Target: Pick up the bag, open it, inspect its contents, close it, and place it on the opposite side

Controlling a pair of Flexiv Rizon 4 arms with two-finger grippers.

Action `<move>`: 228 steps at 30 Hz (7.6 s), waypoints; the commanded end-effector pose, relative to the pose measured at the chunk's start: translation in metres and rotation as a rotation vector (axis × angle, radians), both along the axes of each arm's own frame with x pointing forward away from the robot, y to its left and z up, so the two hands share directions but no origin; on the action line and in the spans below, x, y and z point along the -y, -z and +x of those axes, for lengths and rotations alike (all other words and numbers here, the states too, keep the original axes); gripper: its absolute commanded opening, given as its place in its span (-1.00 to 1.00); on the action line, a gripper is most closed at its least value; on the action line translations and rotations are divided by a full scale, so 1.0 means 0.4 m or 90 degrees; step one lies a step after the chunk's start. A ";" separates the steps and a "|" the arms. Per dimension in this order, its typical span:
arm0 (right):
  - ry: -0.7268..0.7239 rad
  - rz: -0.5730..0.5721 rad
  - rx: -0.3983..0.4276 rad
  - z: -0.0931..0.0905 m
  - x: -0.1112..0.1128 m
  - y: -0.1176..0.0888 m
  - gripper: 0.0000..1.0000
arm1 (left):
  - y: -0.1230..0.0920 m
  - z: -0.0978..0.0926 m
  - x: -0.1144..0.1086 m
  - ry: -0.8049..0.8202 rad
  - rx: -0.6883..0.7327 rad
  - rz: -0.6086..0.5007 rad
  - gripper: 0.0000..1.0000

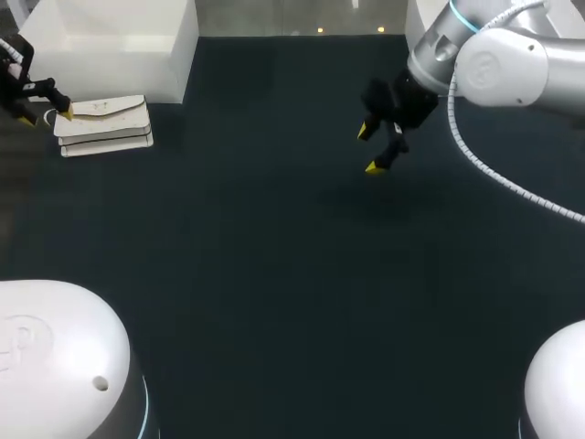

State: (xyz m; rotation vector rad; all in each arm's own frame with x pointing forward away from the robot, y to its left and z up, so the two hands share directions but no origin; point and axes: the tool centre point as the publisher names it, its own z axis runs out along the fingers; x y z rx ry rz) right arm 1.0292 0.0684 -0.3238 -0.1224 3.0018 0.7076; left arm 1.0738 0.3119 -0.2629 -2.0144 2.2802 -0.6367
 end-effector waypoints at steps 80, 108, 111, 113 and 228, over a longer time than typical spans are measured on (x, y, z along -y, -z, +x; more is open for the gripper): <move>-0.005 0.003 -0.006 0.014 0.003 0.005 1.00 | 0.219 0.283 -0.083 -0.132 0.108 -0.236 -0.04; -0.005 0.003 -0.006 0.014 0.003 0.005 1.00 | 0.216 0.264 -0.052 -0.146 0.082 -0.264 -0.22; -0.005 0.003 -0.006 0.014 0.003 0.005 1.00 | 0.217 0.258 -0.053 -0.152 0.083 -0.270 -0.25; -0.005 0.003 -0.006 0.014 0.003 0.005 1.00 | 0.217 0.256 -0.053 -0.155 0.082 -0.270 -0.31; -0.005 0.003 -0.006 0.014 0.003 0.005 1.00 | 0.241 -0.141 0.646 -0.061 0.104 -0.398 -1.00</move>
